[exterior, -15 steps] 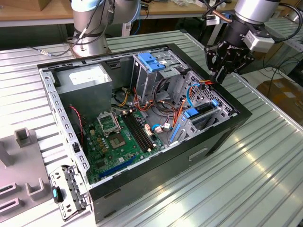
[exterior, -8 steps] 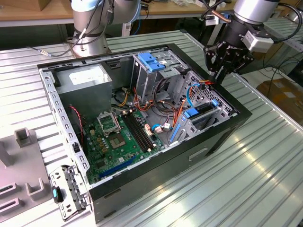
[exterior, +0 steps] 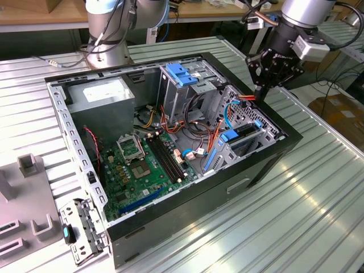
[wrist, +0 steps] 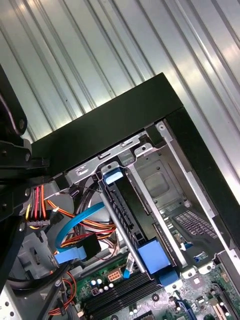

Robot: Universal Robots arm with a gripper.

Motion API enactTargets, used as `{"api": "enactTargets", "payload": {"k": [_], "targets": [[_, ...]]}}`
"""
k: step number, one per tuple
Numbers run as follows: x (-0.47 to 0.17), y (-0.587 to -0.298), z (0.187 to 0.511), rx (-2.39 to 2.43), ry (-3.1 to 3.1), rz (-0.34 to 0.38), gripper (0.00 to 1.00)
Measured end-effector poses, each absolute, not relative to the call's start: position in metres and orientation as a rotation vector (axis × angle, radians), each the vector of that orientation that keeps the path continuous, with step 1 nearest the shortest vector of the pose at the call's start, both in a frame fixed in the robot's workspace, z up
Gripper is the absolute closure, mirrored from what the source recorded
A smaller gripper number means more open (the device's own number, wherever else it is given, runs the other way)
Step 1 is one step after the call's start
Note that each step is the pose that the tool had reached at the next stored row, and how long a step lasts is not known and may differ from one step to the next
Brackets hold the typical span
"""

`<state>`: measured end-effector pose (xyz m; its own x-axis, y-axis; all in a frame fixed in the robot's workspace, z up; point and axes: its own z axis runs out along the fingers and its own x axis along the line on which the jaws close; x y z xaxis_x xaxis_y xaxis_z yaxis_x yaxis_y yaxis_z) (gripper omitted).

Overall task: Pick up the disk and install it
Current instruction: 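Insert the first disk wire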

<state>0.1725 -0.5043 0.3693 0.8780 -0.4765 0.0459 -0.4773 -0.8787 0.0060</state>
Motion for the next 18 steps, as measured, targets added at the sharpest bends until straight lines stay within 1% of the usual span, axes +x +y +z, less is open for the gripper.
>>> {"api": "enactTargets", "payload": {"k": [10, 18], "targets": [[0.161, -0.504, 0.370, 3.026, -0.773, 0.067, 0.83], [0.158, -0.504, 0.370, 2.983, -0.917, 0.066, 0.83]]}}
